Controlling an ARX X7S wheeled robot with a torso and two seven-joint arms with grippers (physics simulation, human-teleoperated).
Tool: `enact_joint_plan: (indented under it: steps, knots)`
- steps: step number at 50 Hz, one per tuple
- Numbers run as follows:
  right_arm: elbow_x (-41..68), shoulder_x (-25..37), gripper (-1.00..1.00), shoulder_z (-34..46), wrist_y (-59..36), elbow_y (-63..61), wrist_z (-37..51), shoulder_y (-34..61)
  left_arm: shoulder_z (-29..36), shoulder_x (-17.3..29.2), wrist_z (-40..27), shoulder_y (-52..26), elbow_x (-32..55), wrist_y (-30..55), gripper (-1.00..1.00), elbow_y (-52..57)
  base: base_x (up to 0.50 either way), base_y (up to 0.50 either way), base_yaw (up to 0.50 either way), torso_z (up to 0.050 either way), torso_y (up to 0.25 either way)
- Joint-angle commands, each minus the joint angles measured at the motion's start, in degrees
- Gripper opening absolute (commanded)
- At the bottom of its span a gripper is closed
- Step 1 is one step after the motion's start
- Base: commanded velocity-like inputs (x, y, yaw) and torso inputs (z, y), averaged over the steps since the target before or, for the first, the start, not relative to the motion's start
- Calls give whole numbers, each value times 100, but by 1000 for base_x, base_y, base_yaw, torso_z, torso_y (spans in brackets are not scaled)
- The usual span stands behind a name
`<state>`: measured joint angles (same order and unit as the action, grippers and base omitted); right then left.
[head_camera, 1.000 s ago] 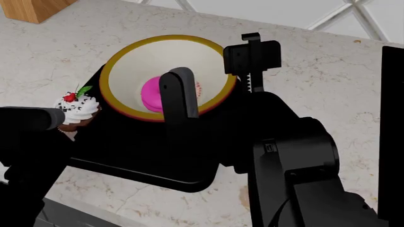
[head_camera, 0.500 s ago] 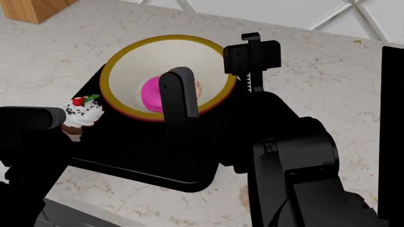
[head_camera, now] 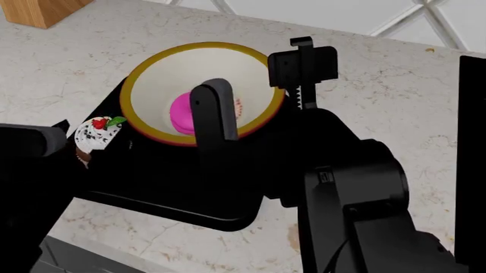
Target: Pick up the bowl with donut and place it on the tray. Pick up the cupcake and place it on the tray.
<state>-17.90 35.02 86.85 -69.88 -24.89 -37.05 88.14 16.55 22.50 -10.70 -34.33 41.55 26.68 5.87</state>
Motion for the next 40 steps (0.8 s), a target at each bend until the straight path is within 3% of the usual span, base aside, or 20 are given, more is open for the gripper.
enact_joint_plan:
  steps: [1,9,17,30,32,35,40]
  knots:
    - [-53,48,100,23,-118,-165,-30,11,-196,358,-576,296,459,438,100,1648,0,0,0,0,0]
    - [-190,302,100,-6,-464,-693,-54,38,-220,673,-1254,313,846,986,100,3236,0,0,0,0,0]
    - [-239,414,100,-80,-511,-872,1,-4,-302,804,-1634,259,1131,1220,100,3931,0,0,0,0,0]
    - [-583,640,100,64,-1028,-1684,-12,135,-944,1430,-2512,493,2000,1271,100,5368,0,0,0,0,0]
    - [-686,706,100,123,-1195,-1918,-25,191,-383,2059,-2937,351,2080,549,100,5411,0,0,0,0,0]
    - [-886,753,100,330,-1497,-2270,-60,346,1071,3102,-3641,-216,1932,-801,100,5412,0,0,0,0,0]
    - [-1866,852,100,961,-2007,-2873,-542,685,5051,4468,-4818,-2836,1202,-3023,100,5413,0,0,0,0,0]
